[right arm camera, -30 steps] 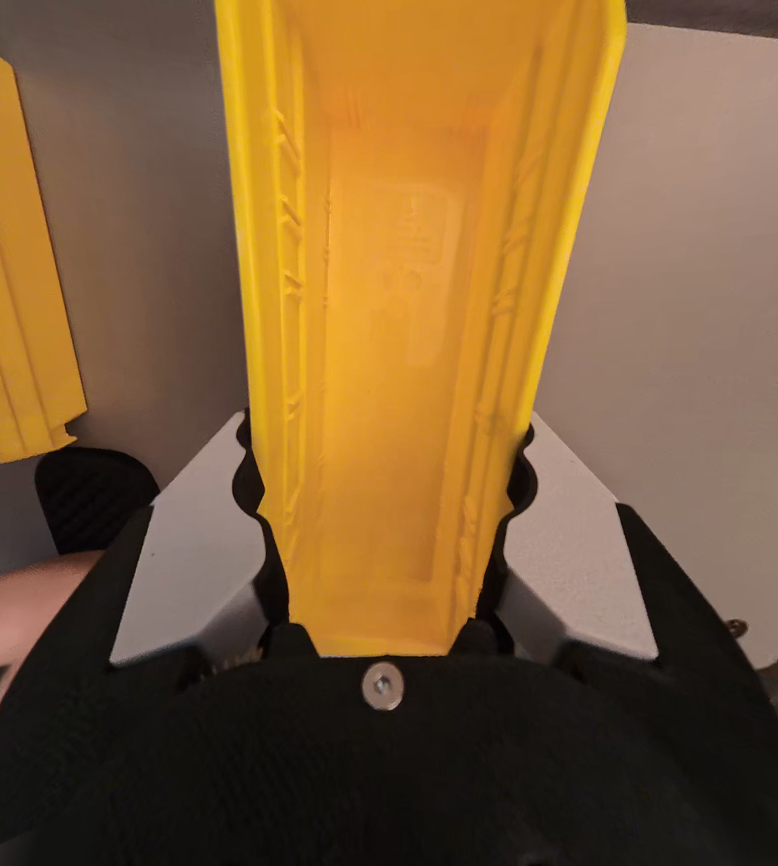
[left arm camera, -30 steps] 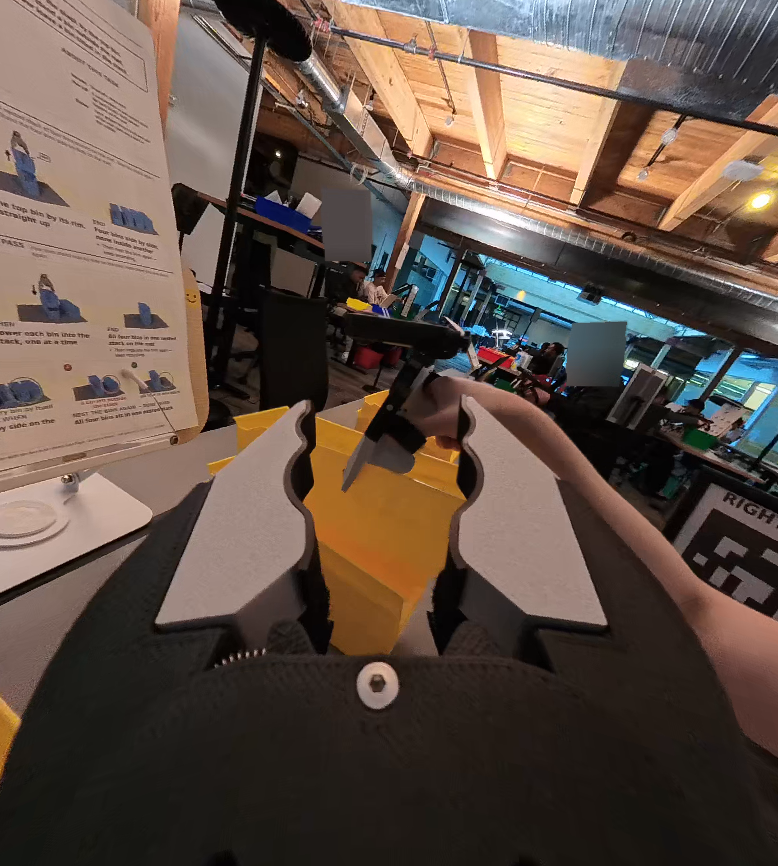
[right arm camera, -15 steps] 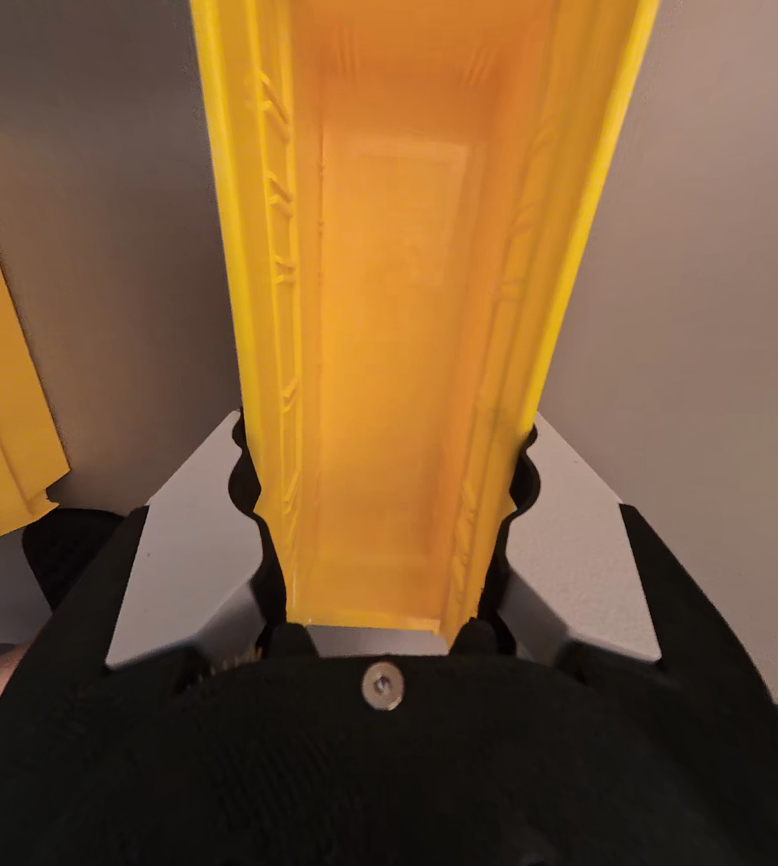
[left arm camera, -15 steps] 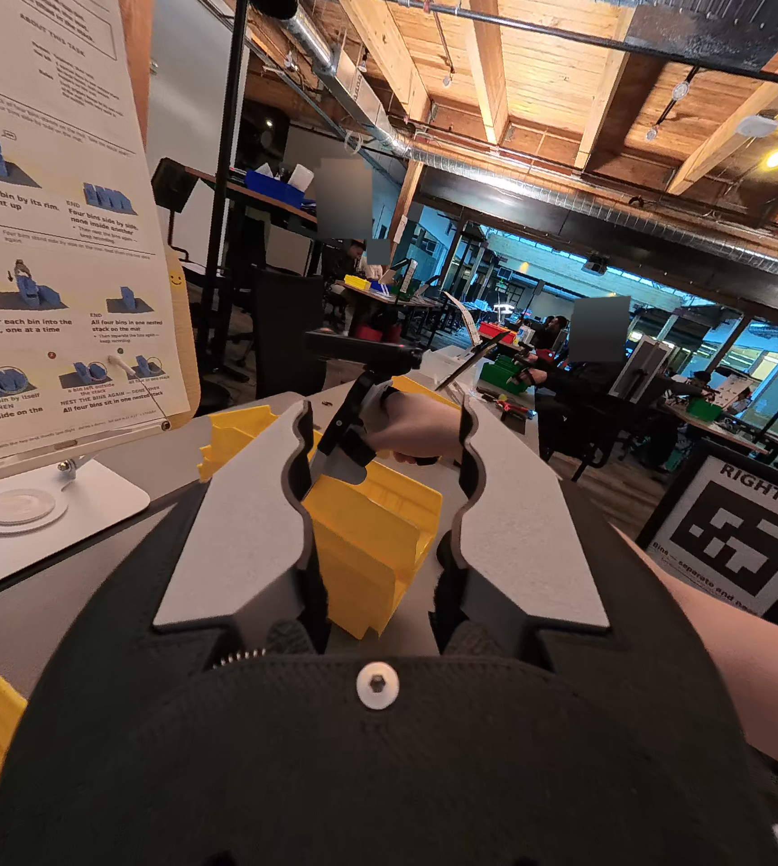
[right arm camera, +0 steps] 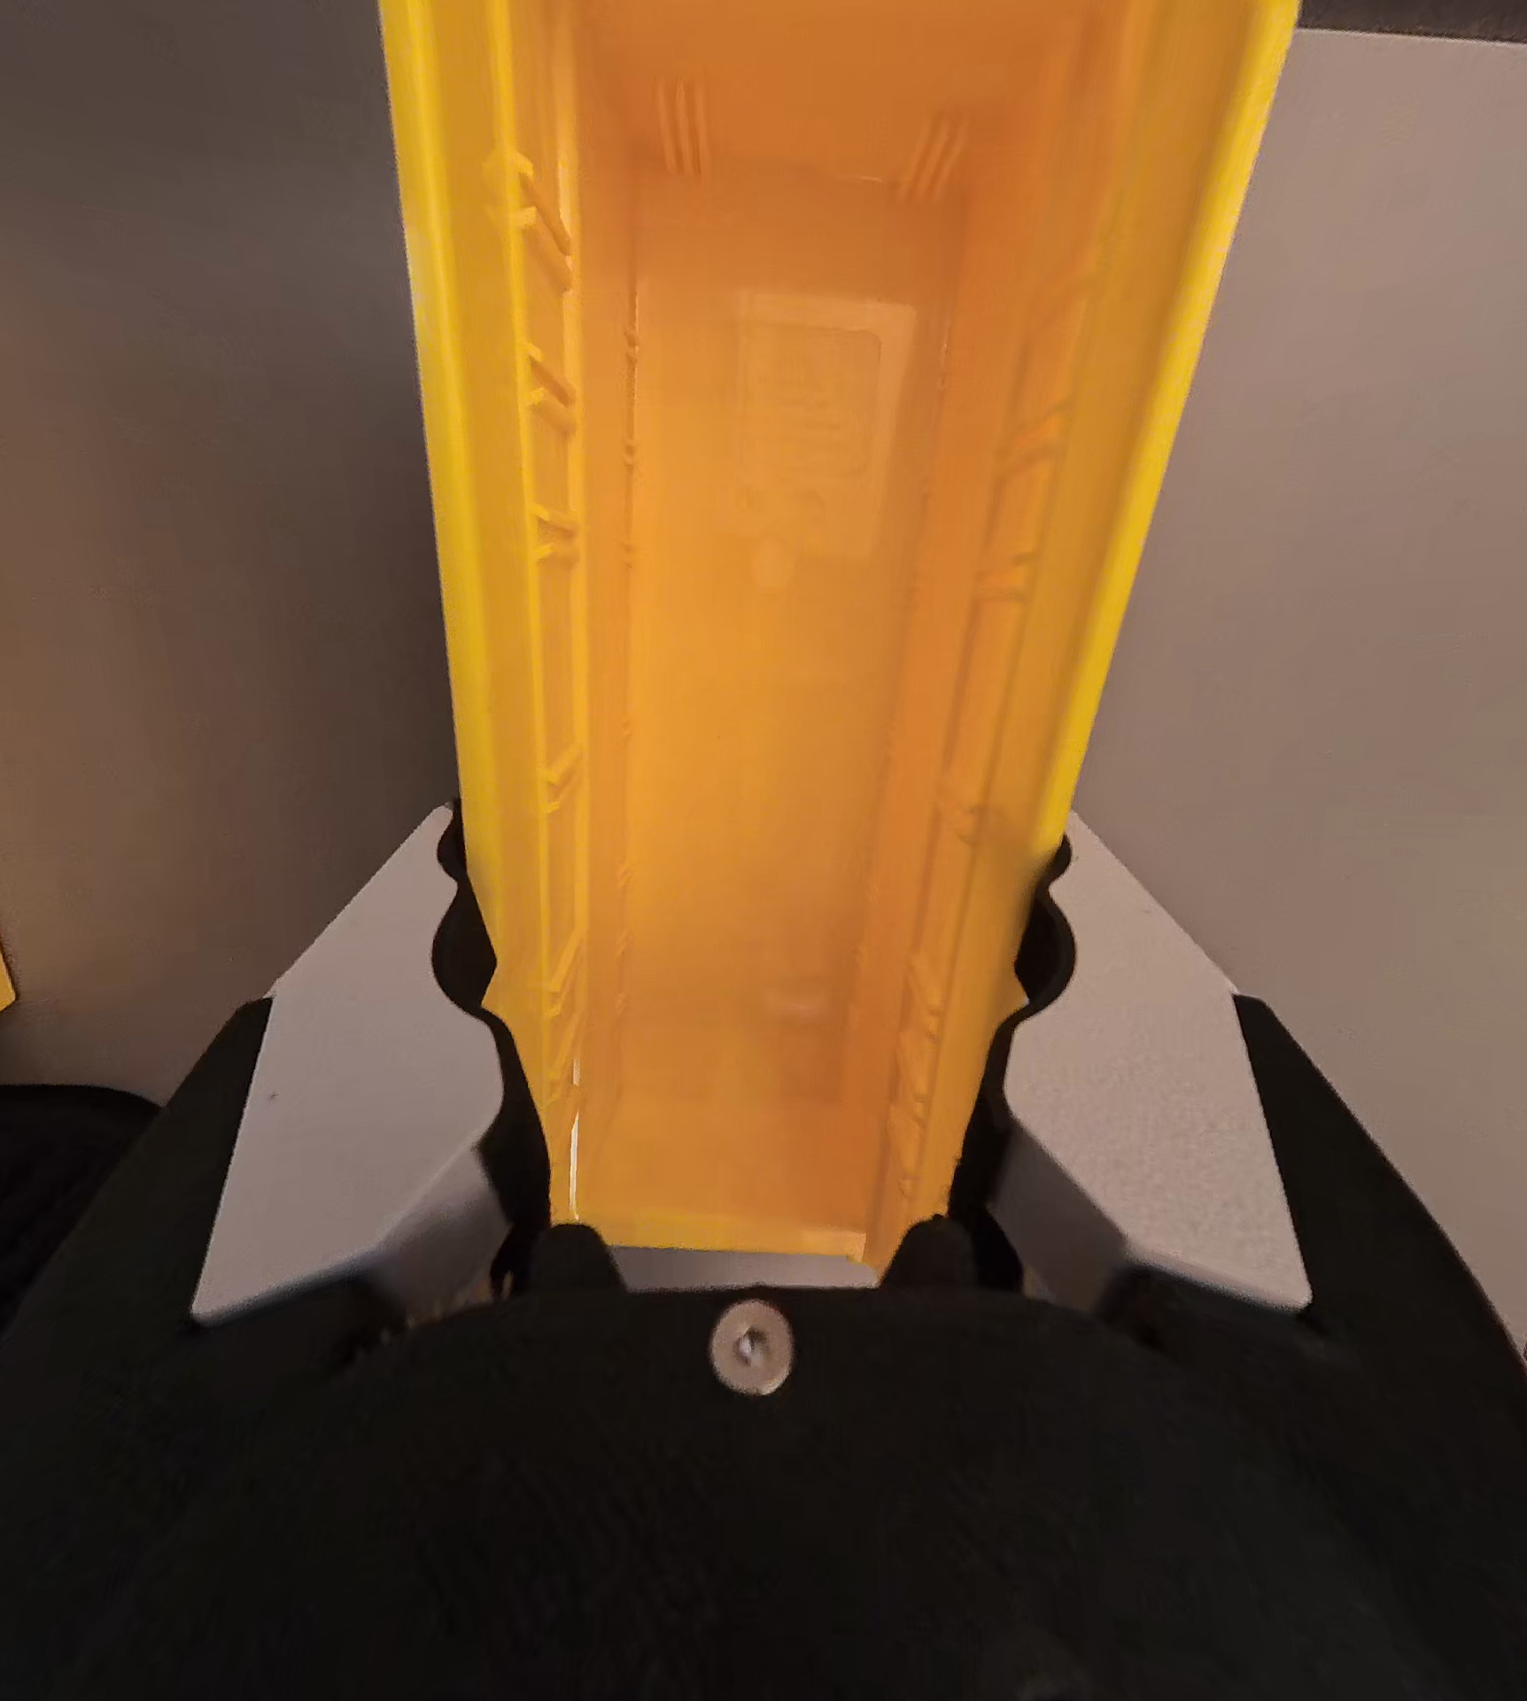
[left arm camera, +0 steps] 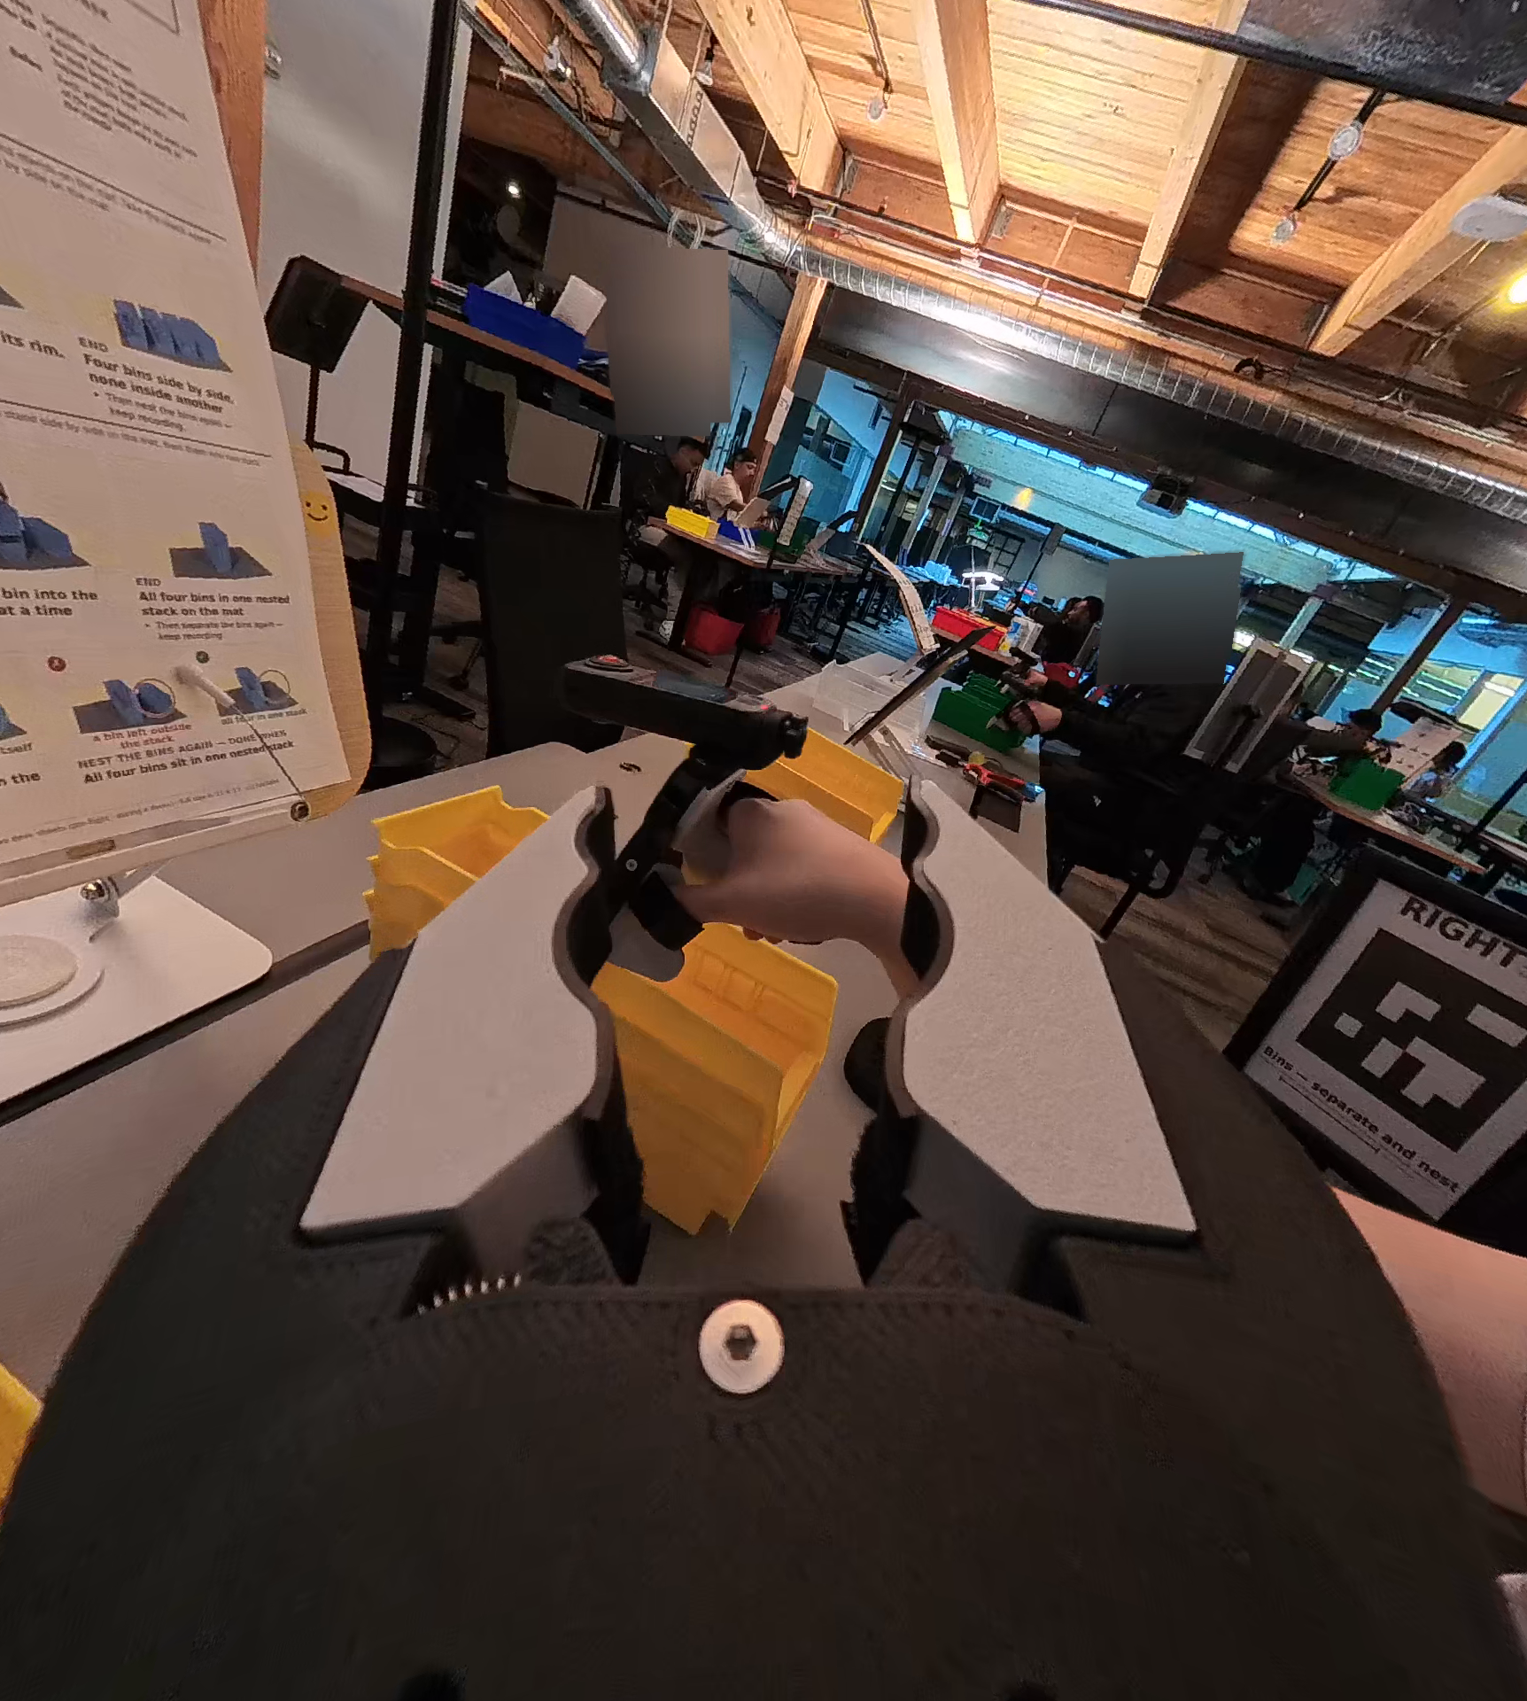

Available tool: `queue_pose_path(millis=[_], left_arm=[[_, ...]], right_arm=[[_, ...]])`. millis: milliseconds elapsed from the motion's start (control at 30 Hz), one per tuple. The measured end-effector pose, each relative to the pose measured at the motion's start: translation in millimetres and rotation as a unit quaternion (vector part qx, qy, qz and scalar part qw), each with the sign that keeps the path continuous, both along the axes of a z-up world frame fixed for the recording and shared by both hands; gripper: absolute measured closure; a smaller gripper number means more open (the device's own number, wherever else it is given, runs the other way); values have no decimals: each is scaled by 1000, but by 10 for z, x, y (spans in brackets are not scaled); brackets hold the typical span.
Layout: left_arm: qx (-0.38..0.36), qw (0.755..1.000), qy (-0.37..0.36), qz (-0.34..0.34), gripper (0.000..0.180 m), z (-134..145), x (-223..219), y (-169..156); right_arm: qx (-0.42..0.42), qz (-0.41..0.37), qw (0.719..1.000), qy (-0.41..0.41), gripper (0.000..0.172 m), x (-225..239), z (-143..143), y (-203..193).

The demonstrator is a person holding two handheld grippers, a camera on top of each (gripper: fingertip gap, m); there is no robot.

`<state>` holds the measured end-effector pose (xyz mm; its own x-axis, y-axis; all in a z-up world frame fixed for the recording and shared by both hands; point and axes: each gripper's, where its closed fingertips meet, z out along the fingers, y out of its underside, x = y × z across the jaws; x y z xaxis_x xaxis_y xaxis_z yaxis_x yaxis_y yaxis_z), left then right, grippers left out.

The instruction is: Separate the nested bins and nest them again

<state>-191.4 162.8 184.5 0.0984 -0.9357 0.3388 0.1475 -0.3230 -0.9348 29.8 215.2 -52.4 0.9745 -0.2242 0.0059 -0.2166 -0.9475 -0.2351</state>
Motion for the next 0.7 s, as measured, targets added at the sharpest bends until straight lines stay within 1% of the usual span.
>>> queue_pose_path(millis=[133,233,267,333,400,433,467,500,533,567,600,667,700], left_arm=[[-5,1000,16,5,118,-51,63,16],[-5,1000,23,16,116,-62,89,28],[-3,999,23,23,115,-52,93,37],[0,999,23,38,114,-38,113,58],[5,998,28,49,113,-33,148,67],[8,998,32,54,111,-32,167,66],[12,998,34,58,110,-26,183,65],[17,997,34,64,110,-10,191,62],[22,997,33,72,110,13,194,59],[29,996,30,82,109,46,191,51],[40,995,25,93,110,88,186,37],[66,991,27,114,109,145,183,11],[75,989,32,127,108,148,188,19]], right_arm=[[10,3,1000,-2,43,6,-11,12],[34,32,999,4,35,-4,20,52],[54,42,998,3,31,-6,93,74],[108,72,992,2,30,-34,354,113],[179,122,976,-18,30,-37,724,138],[220,146,964,-31,30,-23,932,141],[270,175,946,-40,30,-27,1158,143],[328,205,921,-51,31,-34,1396,132],[388,236,888,-65,31,-40,1639,94],[451,265,848,-88,31,-43,1880,18],[517,279,801,-117,35,-13,2107,-95],[638,270,695,-190,52,153,2459,-387],[678,273,648,-216,58,216,2559,-522]])
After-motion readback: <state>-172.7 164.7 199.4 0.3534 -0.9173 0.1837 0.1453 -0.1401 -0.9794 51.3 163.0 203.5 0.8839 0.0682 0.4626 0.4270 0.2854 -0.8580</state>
